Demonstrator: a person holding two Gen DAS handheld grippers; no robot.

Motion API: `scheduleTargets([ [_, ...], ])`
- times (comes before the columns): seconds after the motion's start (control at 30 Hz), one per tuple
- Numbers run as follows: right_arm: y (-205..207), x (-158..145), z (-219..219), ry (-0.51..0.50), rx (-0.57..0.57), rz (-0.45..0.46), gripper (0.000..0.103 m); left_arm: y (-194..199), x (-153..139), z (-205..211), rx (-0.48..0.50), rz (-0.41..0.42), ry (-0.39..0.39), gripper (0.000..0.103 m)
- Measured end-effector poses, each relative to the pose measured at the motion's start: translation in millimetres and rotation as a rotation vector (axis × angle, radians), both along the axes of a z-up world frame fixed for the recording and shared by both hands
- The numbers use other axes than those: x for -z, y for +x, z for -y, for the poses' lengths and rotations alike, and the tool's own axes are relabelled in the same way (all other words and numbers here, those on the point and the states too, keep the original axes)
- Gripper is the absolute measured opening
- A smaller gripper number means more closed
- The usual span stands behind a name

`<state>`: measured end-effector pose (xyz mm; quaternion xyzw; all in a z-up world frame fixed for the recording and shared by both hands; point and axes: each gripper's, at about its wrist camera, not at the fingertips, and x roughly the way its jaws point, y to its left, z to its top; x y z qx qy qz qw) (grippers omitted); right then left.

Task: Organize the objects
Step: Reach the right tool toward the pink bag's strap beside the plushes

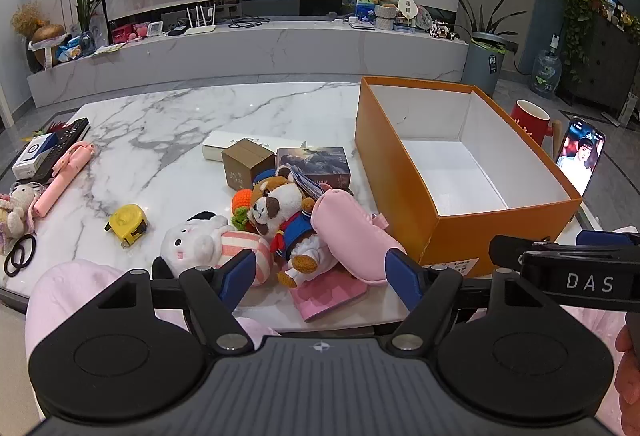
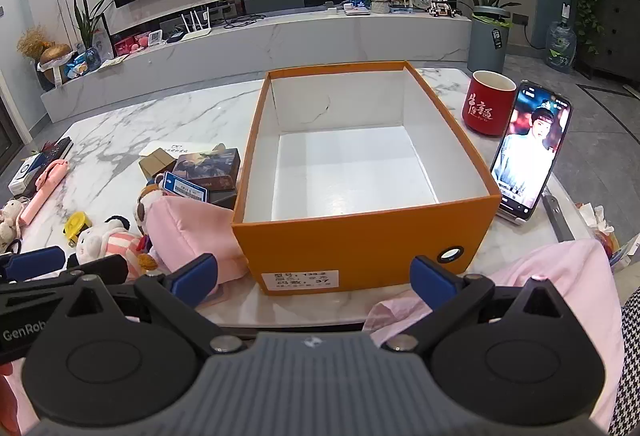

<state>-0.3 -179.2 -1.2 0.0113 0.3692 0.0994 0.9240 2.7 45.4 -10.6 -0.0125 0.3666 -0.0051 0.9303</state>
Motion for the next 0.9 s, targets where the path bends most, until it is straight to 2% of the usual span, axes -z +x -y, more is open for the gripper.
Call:
scheduleTargets([
  [0.5,-2,1,-4,-0.005,-0.020,-0.004,0.102,-1,1,-6,0.009,-0.018,-0.020,0.086],
  [0.6,-2,2,-4,-0.002,-0.035,0.002,0.102,0,2,-10,0.020,-0.028,-0.035,0.077],
  [0.7,0,2,-7,-0.003,-0.063,0.000,0.101,2,4,-17,0.028,-0.044,-0.063,0.076],
  [0.77,1,0,-12,-0.011,-0.098,0.001,0.089,3,5,-22,0.034,-0.053,-0.064,0.076],
  [0.9,7,-1,-24,-0.019,-0.167,-0.015,0.074,10,5,-34,0.046,-0.070,-0.112,0.066],
])
